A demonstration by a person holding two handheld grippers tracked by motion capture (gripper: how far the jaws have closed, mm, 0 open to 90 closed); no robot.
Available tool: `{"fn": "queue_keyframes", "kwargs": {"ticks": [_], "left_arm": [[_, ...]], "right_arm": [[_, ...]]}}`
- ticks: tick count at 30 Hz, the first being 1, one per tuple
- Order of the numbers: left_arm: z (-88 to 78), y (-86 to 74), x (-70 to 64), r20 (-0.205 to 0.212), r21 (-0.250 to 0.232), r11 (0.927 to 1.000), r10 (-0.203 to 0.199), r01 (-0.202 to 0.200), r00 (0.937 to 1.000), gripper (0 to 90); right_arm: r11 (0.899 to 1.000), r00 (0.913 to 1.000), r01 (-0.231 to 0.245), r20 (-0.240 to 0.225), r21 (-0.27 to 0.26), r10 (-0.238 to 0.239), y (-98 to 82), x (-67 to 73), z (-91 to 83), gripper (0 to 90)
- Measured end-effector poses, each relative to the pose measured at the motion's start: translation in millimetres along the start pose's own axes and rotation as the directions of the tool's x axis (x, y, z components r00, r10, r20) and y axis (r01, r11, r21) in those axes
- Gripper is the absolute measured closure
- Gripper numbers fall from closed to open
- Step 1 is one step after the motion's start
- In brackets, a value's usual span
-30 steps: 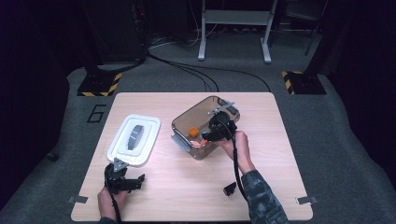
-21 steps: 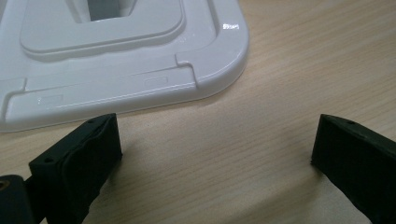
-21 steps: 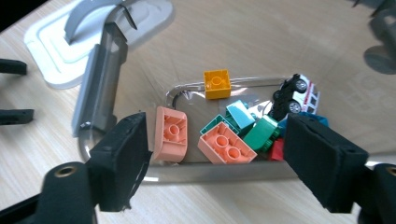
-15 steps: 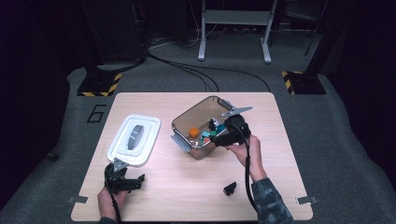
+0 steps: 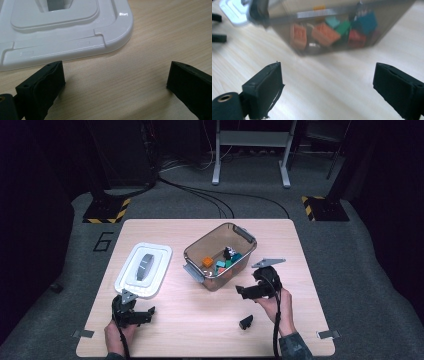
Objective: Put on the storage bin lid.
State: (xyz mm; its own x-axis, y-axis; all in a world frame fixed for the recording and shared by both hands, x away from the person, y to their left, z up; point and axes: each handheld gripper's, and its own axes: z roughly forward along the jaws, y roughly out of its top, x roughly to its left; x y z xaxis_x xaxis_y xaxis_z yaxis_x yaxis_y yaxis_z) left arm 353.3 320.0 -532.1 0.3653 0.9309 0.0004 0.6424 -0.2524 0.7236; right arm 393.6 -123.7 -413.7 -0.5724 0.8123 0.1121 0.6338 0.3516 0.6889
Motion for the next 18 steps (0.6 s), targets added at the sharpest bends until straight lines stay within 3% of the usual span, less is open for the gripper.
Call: {"fn": "queue_keyframes", "kwargs": {"ticks": [1, 2, 6, 12, 15, 18], "left_arm": [[0.0, 0.0, 0.0, 0.000, 0.000, 1.0000, 0.000, 0.000, 1.0000, 1.3], [0.0, 0.0, 0.0, 0.000, 0.000, 1.0000, 0.000, 0.000, 1.0000, 1.3], [0.0, 0.0, 0.0, 0.000, 0.000, 1.0000, 0.000, 0.000, 1.0000, 1.3], [0.0, 0.0, -0.1, 0.000, 0.000, 1.0000, 0.000, 0.000, 1.0000, 1.3], [0.0, 0.0, 0.0, 0.000, 0.000, 1.0000, 0.000, 0.000, 1.0000, 1.3], [0.0, 0.0, 0.0, 0.000, 0.000, 1.0000, 0.000, 0.000, 1.0000, 1.3]], "right_arm": [[1.000, 1.0000, 0.006, -0.003, 0.001, -0.006, -5.0, -0.6, 0.6, 7.4], [1.000, 0.9998, -0.022, 0.001, 0.018, 0.022, -17.5, 0.0, 2.9, 5.6], [0.998, 0.9987, -0.050, 0.006, 0.040, 0.050, -37.0, 2.3, 8.0, 2.0], [0.996, 0.9990, -0.043, 0.009, 0.083, 0.043, -57.0, 14.1, 13.9, 0.5], [0.993, 0.9989, -0.047, 0.016, 0.109, 0.045, -66.5, 20.4, 17.0, 2.5], [0.988, 0.9994, -0.033, 0.019, 0.150, 0.031, -78.4, 27.6, 23.3, 10.3]]}}
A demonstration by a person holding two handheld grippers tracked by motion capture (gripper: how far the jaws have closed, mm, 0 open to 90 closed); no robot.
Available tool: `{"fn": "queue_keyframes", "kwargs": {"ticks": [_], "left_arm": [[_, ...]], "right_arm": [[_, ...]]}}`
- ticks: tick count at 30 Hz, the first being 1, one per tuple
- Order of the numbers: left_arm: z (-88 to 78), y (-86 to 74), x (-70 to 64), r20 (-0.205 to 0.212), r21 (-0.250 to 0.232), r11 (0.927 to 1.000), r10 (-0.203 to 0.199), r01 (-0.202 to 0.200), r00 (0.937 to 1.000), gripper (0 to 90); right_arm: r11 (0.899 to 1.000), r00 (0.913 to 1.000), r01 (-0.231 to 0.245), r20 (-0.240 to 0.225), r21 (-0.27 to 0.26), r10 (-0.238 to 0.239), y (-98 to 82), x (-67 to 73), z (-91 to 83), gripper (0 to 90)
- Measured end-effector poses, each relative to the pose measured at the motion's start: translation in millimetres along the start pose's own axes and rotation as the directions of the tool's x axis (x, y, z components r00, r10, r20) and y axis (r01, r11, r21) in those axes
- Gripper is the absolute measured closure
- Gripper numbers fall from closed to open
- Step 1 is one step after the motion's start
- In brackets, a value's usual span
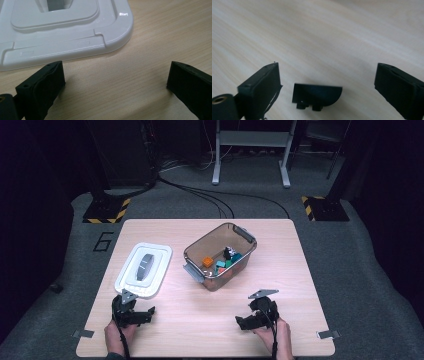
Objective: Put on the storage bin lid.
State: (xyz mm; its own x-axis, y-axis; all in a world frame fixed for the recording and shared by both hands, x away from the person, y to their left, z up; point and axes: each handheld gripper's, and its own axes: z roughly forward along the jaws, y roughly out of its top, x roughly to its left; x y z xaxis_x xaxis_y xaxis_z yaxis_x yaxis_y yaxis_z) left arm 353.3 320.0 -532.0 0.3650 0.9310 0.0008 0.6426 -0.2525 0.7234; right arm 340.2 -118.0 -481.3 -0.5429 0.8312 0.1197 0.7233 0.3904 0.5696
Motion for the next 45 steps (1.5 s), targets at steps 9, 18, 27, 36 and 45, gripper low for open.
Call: {"fn": "queue_keyframes", "kwargs": {"ticks": [9, 18, 27, 36, 45], "left_arm": [[0.0, 0.0, 0.0, 0.000, 0.000, 1.0000, -0.001, 0.001, 1.0000, 1.3], [0.0, 0.0, 0.0, 0.000, 0.000, 1.0000, 0.000, 0.000, 1.0000, 1.3], [0.0, 0.0, 0.0, 0.000, 0.000, 1.0000, -0.001, 0.001, 1.0000, 1.3], [0.0, 0.1, 0.1, 0.001, 0.001, 1.0000, -0.001, 0.001, 1.0000, 1.3], [0.0, 0.1, 0.1, 0.001, 0.001, 1.0000, -0.001, 0.001, 1.0000, 1.3]], "right_arm": [[0.999, 0.9999, -0.006, 0.013, 0.037, 0.005, -16.2, 7.1, 6.5, 23.0], [1.000, 0.9999, 0.008, 0.012, 0.028, -0.008, -19.2, 8.1, 7.2, 41.1], [1.000, 0.9998, 0.019, 0.002, -0.006, -0.019, -12.4, 3.8, 5.3, 43.2], [0.997, 0.9996, 0.029, 0.004, -0.077, -0.029, 13.7, -7.4, -1.6, 43.3], [0.993, 0.9991, 0.042, 0.009, -0.114, -0.041, 38.3, -16.9, -9.9, 43.4]]}}
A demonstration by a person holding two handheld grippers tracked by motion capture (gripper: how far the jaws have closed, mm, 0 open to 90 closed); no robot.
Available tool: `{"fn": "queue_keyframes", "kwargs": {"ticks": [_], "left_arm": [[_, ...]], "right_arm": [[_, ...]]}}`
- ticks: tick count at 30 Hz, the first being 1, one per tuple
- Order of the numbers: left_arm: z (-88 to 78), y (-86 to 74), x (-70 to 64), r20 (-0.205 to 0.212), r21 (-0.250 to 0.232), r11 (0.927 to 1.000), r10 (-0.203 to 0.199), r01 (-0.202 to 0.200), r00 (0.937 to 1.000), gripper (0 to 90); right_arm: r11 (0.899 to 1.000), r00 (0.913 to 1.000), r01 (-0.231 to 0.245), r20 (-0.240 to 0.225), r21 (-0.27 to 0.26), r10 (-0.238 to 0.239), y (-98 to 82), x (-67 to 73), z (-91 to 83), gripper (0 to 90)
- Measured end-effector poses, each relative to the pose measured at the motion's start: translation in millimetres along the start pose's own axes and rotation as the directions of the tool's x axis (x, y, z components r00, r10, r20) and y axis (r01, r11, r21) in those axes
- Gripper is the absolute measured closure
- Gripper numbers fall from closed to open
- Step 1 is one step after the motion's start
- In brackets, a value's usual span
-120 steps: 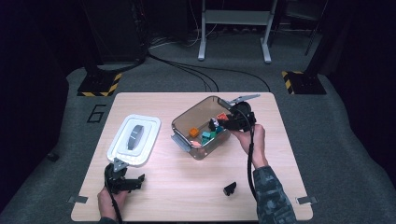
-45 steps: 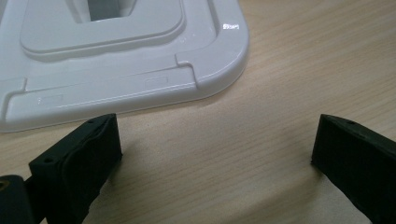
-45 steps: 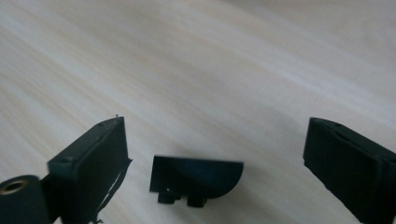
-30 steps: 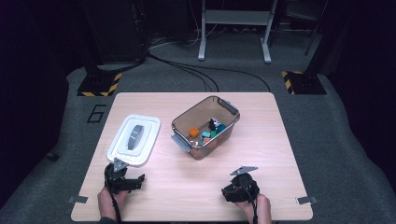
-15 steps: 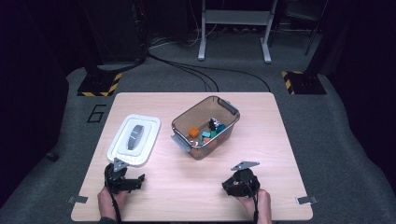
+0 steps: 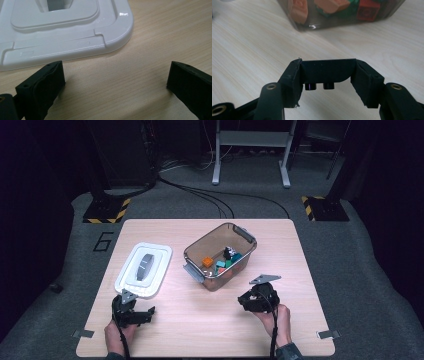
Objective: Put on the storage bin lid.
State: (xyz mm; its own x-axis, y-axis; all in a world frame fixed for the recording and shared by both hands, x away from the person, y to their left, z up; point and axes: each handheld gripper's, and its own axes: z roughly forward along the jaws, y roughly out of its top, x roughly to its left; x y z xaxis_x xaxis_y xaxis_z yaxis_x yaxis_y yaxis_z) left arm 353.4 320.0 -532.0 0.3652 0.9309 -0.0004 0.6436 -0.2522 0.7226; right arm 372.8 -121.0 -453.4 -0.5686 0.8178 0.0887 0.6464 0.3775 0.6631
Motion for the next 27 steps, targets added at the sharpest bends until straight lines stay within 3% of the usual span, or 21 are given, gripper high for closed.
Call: {"fn": "queue_keyframes", "kwargs": {"ticks": [9, 18, 27], "left_arm": [[0.0, 0.0, 0.0, 0.000, 0.000, 1.0000, 0.000, 0.000, 1.0000, 1.3], [0.0, 0.0, 0.0, 0.000, 0.000, 1.0000, 0.000, 0.000, 1.0000, 1.3], [0.0, 0.0, 0.0, 0.000, 0.000, 1.0000, 0.000, 0.000, 1.0000, 1.3]], "right_arm": [[0.998, 0.9995, 0.032, 0.008, -0.052, -0.032, 30.2, -7.5, -11.3, 43.4], [0.994, 0.9983, 0.058, 0.012, -0.087, -0.058, 56.2, -6.7, -25.9, 43.3], [0.987, 0.9954, 0.096, 0.006, -0.131, -0.096, 94.6, -3.5, -33.6, 43.4]]}}
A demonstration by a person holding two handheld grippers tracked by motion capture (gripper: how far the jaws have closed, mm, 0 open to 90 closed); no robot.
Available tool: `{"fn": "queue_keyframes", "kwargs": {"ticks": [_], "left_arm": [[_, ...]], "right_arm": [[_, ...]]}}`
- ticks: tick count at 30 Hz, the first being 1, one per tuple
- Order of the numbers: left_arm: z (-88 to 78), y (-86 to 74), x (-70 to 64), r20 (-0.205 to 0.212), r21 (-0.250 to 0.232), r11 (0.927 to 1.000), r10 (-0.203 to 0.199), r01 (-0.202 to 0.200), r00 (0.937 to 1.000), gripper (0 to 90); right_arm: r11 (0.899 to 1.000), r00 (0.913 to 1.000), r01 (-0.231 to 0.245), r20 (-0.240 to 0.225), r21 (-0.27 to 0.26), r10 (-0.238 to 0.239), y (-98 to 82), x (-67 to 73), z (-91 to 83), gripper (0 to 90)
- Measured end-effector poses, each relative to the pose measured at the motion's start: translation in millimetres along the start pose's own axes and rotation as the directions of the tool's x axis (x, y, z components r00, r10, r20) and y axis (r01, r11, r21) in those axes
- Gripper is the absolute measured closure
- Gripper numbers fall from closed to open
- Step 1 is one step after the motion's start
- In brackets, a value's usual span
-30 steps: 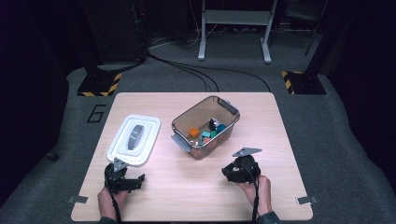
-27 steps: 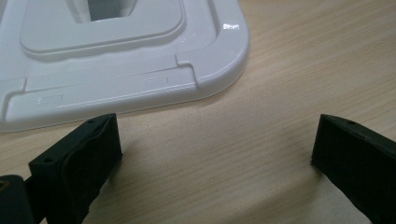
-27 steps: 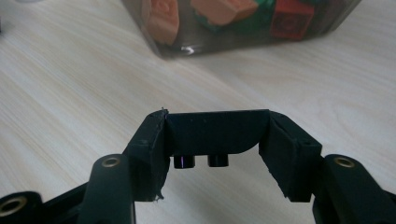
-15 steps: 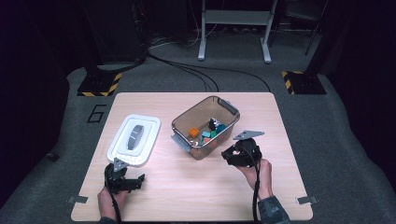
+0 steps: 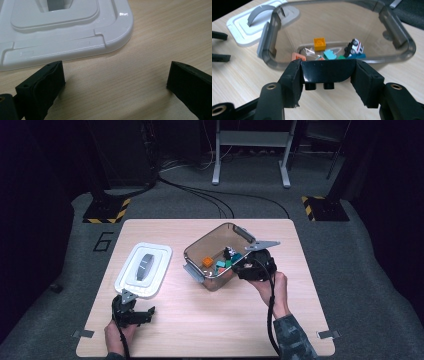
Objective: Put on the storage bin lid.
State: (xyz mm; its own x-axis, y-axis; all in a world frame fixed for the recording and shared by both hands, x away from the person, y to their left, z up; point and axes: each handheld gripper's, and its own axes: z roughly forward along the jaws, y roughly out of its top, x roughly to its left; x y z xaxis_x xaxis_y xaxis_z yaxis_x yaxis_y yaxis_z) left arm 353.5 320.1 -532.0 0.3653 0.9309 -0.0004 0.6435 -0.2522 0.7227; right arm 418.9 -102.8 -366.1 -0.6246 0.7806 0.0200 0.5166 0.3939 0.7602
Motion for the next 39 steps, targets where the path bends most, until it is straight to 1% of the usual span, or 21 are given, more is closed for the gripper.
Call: {"fn": "queue_keyframes", "kwargs": {"ticks": [2, 3, 6, 8, 10, 11, 12, 14, 18, 24, 25, 26, 28, 29, 30, 31, 32, 33, 36, 37, 39], "left_arm": [[0.0, 0.0, 0.0, 0.000, 0.000, 1.0000, 0.000, 0.000, 1.0000, 1.3], [0.0, 0.0, 0.0, 0.000, 0.000, 1.0000, 0.000, 0.000, 1.0000, 1.3], [0.0, 0.0, 0.0, 0.000, 0.000, 1.0000, 0.000, 0.000, 1.0000, 1.3], [0.0, 0.0, 0.0, 0.000, 0.000, 1.0000, 0.000, 0.000, 1.0000, 1.3], [0.0, 0.0, 0.0, 0.000, 0.000, 1.0000, 0.000, 0.000, 1.0000, 1.3], [0.0, 0.0, 0.0, 0.000, 0.000, 1.0000, 0.000, 0.000, 1.0000, 1.3], [0.0, 0.0, 0.0, 0.000, 0.000, 1.0000, 0.000, 0.000, 1.0000, 1.3], [0.0, 0.0, 0.0, 0.000, 0.000, 1.0000, 0.000, 0.000, 1.0000, 1.3], [0.0, 0.0, 0.0, 0.000, 0.000, 1.0000, 0.000, 0.000, 1.0000, 1.3], [0.0, 0.0, 0.0, 0.000, 0.000, 1.0000, 0.000, 0.000, 1.0000, 1.3], [0.0, 0.0, 0.0, 0.000, 0.000, 1.0000, 0.000, 0.000, 1.0000, 1.3], [0.0, 0.0, 0.0, 0.000, 0.000, 1.0000, 0.000, 0.000, 1.0000, 1.3], [0.0, 0.0, 0.0, 0.000, 0.000, 1.0000, 0.000, 0.000, 1.0000, 1.3], [0.0, 0.0, 0.0, 0.000, 0.000, 1.0000, 0.000, 0.000, 1.0000, 1.3], [0.0, 0.0, 0.0, 0.000, 0.000, 1.0000, 0.000, 0.000, 1.0000, 1.3], [0.0, 0.0, 0.0, 0.000, 0.000, 1.0000, 0.000, 0.000, 1.0000, 1.3], [0.0, 0.0, 0.0, 0.000, 0.000, 1.0000, 0.000, 0.000, 1.0000, 1.3], [0.0, 0.0, 0.0, 0.000, 0.000, 1.0000, 0.000, 0.000, 1.0000, 1.3], [-0.2, 0.1, -0.1, -0.001, 0.002, 1.0000, 0.001, -0.001, 1.0000, 1.3], [-0.2, 0.1, -0.1, -0.001, 0.002, 1.0000, 0.001, -0.001, 1.0000, 1.3], [0.0, -0.1, -0.3, -0.002, -0.002, 1.0000, 0.000, 0.000, 1.0000, 1.4]], "right_arm": [[1.000, 1.0000, 0.002, 0.000, -0.001, -0.002, 7.3, 0.9, 1.3, 43.3], [1.000, 1.0000, 0.002, 0.000, -0.001, -0.002, 7.3, 0.9, 1.3, 43.3], [1.000, 0.9998, 0.009, -0.016, -0.002, -0.009, 16.9, 1.2, 6.2, 43.3], [1.000, 0.9995, 0.016, -0.028, 0.010, -0.015, 21.8, 2.5, 12.8, 43.4], [0.999, 0.9987, 0.021, -0.048, 0.033, -0.019, 26.7, 8.2, 24.1, 43.3], [0.999, 0.9987, 0.021, -0.048, 0.033, -0.019, 26.7, 8.2, 24.1, 43.3], [0.998, 0.9980, 0.029, -0.058, 0.050, -0.027, 28.1, 12.2, 32.3, 43.3], [0.998, 0.9975, 0.033, -0.064, 0.055, -0.029, 28.4, 14.0, 36.8, 43.3], [0.993, 0.9951, 0.046, -0.092, 0.107, -0.036, 28.2, 24.3, 52.4, 43.1], [0.989, 0.9949, 0.053, -0.092, 0.135, -0.040, 26.8, 28.9, 56.8, 41.2], [0.989, 0.9949, 0.053, -0.092, 0.135, -0.040, 26.8, 28.9, 56.8, 41.2], [0.989, 0.9953, 0.048, -0.090, 0.139, -0.036, 26.2, 29.3, 56.3, 35.5], [0.990, 0.9953, 0.046, -0.091, 0.134, -0.034, 25.5, 29.5, 54.2, 31.0], [0.990, 0.9953, 0.046, -0.091, 0.134, -0.034, 25.5, 29.5, 54.2, 31.0], [0.992, 0.9960, 0.041, -0.084, 0.115, -0.032, 24.2, 29.8, 49.5, 23.3], [0.992, 0.9960, 0.041, -0.084, 0.115, -0.032, 24.2, 29.8, 49.5, 23.3], [0.995, 0.9964, 0.039, -0.079, 0.093, -0.031, 22.4, 29.1, 43.8, 17.7], [0.997, 0.9970, 0.031, -0.073, 0.077, -0.026, 20.6, 28.5, 39.8, 15.7], [0.999, 0.9982, 0.017, -0.058, 0.032, -0.015, 12.9, 25.0, 26.7, 13.5], [0.999, 0.9982, 0.017, -0.058, 0.032, -0.015, 12.9, 25.0, 26.7, 13.5], [1.000, 0.9991, 0.010, -0.040, 0.012, -0.009, 5.0, 21.7, 18.8, 10.9]]}}
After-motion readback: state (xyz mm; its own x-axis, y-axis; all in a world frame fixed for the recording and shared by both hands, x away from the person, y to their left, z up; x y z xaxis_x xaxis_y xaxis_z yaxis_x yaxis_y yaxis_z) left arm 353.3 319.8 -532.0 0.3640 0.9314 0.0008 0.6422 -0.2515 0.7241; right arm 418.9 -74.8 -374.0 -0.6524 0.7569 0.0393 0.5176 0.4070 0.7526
